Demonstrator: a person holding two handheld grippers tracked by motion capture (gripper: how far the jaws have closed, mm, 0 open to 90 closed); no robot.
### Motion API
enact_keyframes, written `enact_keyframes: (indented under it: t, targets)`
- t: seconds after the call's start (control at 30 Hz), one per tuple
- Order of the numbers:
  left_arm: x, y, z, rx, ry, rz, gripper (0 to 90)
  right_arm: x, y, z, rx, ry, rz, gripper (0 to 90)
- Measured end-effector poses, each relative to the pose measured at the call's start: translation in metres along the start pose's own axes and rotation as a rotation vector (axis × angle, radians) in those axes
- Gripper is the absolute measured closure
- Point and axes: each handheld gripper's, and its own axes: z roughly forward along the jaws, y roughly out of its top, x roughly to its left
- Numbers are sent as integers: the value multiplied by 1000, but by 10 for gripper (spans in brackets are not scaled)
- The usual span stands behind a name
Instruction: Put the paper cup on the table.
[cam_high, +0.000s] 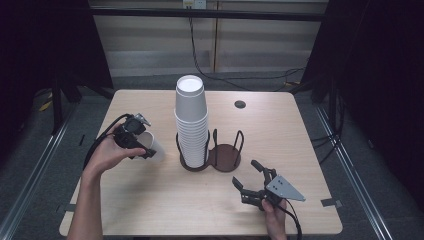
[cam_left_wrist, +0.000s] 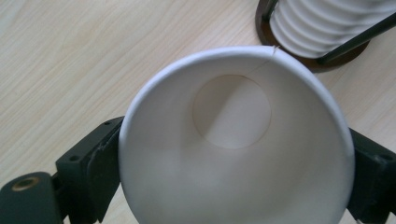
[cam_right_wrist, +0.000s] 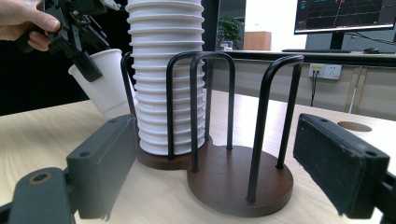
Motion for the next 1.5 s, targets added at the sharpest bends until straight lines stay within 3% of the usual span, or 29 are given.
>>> enact_keyframes:
  t: [0.1,0.17,0.3,0.37,0.6,0.8,0.93,1.03,1.27,1.3,1.5]
  targets:
    - [-1,3,0,16,5,12,91,0,0,0,-1,0,-2,130]
    - [-2,7,1,52,-3,32,91,0,0,0,-1,0,-2,130]
    - [-5,10,6,70,8,25,89,0,0,0,0,-1,1,130]
    - [-7,12,11,109,6,40,88,0,0,0,1,-1,1,130]
    - [-8,16,18,132,10,48,81,0,0,0,0,0,0,130]
    - [-9,21,24,118,15,46,67,0,0,0,1,-1,0,131]
    - [-10,20,31,113,-18,69,56,0,0,0,1,-1,0,131]
    - [-10,19,35,94,-32,58,51,0,0,0,1,-1,1,131]
    - [-8,15,44,118,-6,59,66,0,0,0,0,0,1,131]
    - [-7,13,44,123,-17,54,70,0,0,0,0,0,0,131]
    - [-2,4,47,86,-33,30,79,0,0,0,2,-3,2,131]
